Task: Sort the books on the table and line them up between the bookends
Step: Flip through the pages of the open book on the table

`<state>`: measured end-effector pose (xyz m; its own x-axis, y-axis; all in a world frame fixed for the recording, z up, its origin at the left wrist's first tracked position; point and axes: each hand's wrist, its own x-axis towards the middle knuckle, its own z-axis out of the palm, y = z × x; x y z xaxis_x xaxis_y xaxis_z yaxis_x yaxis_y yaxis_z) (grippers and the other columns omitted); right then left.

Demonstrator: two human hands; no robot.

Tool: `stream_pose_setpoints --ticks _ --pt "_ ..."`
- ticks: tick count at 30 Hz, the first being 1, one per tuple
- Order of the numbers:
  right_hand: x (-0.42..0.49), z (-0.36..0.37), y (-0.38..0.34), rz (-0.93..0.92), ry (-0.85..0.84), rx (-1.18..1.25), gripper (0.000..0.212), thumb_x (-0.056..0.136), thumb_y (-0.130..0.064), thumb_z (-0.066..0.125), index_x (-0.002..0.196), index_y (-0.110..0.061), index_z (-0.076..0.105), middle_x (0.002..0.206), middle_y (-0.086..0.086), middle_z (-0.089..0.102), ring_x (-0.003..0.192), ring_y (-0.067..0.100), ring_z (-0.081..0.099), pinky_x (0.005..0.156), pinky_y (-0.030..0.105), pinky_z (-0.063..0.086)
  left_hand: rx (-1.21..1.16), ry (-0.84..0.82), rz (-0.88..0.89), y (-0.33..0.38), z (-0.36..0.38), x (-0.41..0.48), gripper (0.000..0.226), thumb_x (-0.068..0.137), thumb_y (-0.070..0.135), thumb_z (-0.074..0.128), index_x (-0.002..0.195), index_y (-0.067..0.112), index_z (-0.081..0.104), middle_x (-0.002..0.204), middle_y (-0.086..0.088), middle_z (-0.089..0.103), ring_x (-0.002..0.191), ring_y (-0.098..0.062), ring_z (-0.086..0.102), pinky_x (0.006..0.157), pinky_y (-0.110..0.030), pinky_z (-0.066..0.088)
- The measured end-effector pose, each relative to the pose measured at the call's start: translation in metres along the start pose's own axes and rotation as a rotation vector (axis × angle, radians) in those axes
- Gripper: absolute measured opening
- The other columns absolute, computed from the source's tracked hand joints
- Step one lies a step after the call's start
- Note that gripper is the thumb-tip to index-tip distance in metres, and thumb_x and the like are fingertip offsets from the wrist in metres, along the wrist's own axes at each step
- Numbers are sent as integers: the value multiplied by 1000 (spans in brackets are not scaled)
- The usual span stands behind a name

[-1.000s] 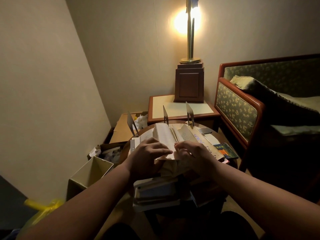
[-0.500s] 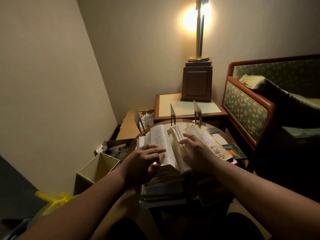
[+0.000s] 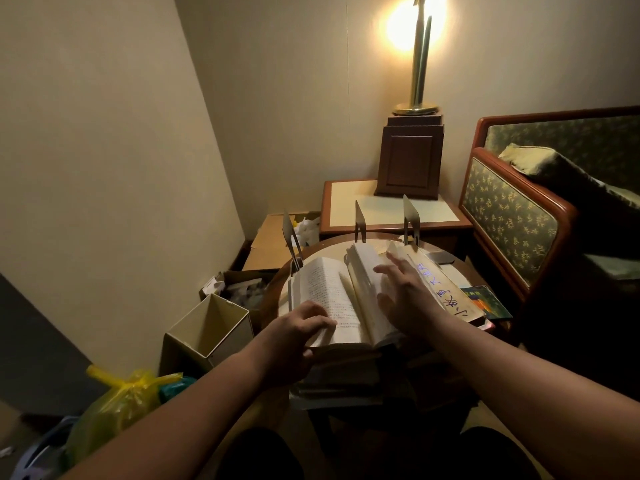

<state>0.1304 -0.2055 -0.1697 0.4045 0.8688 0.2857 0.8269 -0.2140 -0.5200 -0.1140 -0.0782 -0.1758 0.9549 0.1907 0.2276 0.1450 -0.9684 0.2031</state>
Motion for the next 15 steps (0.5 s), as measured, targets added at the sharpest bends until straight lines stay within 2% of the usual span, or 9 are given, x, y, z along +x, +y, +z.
stream_pose_setpoints --ticks 3,5,7,10,13,15 --pt "1 2 -2 63 -76 24 62 96 -24 58 151 -24 29 164 4 8 151 26 6 119 46 20 -57 -13 -83 4 5 1 57 83 25 71 136 26 49 159 4 22 147 -14 18 116 -33 32" --pt "1 3 -2 38 -55 18 73 93 -21 62 154 -24 21 165 4 -1 150 27 1 117 47 19 -115 -38 -149 10 2 4 46 87 28 64 131 27 51 162 5 16 148 -14 8 116 -36 25" --pt "1 6 -2 20 -15 23 84 90 -20 66 156 -22 15 164 6 -8 149 30 0 115 46 22 -162 -35 -188 12 2 8 37 91 28 58 128 25 53 160 2 24 148 -16 16 116 -35 23" --pt "1 10 -2 24 5 40 91 87 -22 70 156 -18 10 164 8 6 150 29 0 119 51 18 -166 4 -247 13 7 12 40 98 37 49 135 21 49 151 0 40 140 -15 32 114 -31 30" --pt "3 12 -4 38 -83 30 88 89 -29 68 156 -18 12 164 6 11 150 27 -5 119 48 13 -133 21 -309 11 14 18 52 101 45 40 144 16 43 140 -1 45 127 -14 41 104 -31 41" --pt "7 12 -5 8 -169 -75 78 91 -33 64 154 -24 19 164 8 9 150 28 -5 119 46 11 -102 12 -335 10 16 23 52 100 46 39 141 16 47 135 1 44 122 -14 42 99 -31 44"
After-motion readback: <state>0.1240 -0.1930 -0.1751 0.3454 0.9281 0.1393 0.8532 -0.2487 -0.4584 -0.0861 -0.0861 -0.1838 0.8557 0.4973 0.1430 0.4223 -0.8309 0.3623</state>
